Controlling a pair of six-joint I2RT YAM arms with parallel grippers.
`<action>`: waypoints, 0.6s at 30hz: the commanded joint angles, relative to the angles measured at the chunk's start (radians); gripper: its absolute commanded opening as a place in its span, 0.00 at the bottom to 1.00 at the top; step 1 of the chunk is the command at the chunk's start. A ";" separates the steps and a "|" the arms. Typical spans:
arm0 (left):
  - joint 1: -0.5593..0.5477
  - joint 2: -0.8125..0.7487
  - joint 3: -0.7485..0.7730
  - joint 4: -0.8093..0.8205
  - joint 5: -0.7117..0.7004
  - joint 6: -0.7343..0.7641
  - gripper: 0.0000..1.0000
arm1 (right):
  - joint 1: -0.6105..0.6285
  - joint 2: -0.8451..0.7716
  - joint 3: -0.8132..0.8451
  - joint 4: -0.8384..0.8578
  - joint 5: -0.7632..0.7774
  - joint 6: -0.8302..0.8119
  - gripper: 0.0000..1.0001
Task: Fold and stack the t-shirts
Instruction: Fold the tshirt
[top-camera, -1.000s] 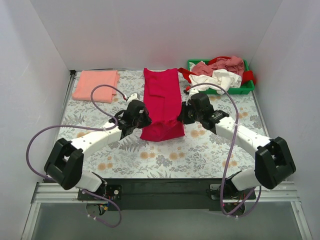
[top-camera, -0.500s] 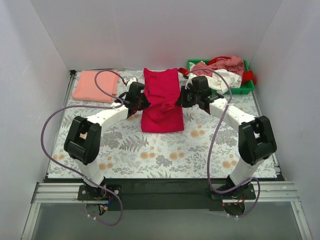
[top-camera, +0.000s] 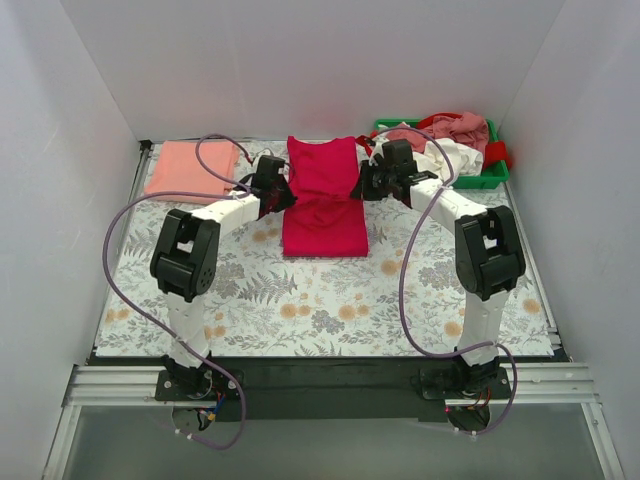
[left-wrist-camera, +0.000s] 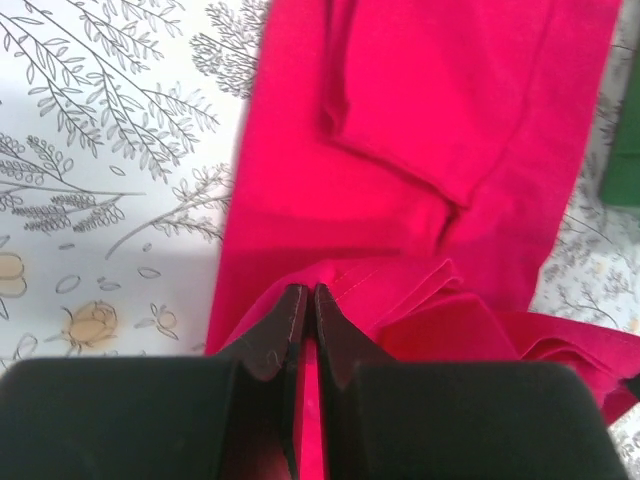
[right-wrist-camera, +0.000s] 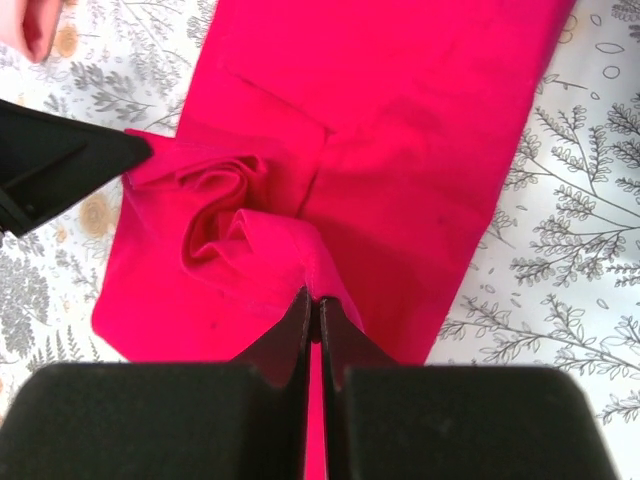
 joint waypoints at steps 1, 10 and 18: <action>0.020 0.018 0.077 0.011 0.031 0.023 0.00 | -0.022 0.040 0.069 0.025 -0.039 -0.012 0.01; 0.035 0.087 0.146 -0.019 0.020 0.017 0.13 | -0.061 0.120 0.169 0.024 -0.057 0.009 0.13; 0.037 -0.071 0.073 -0.035 0.023 -0.010 0.92 | -0.061 0.011 0.099 0.018 -0.157 -0.005 0.48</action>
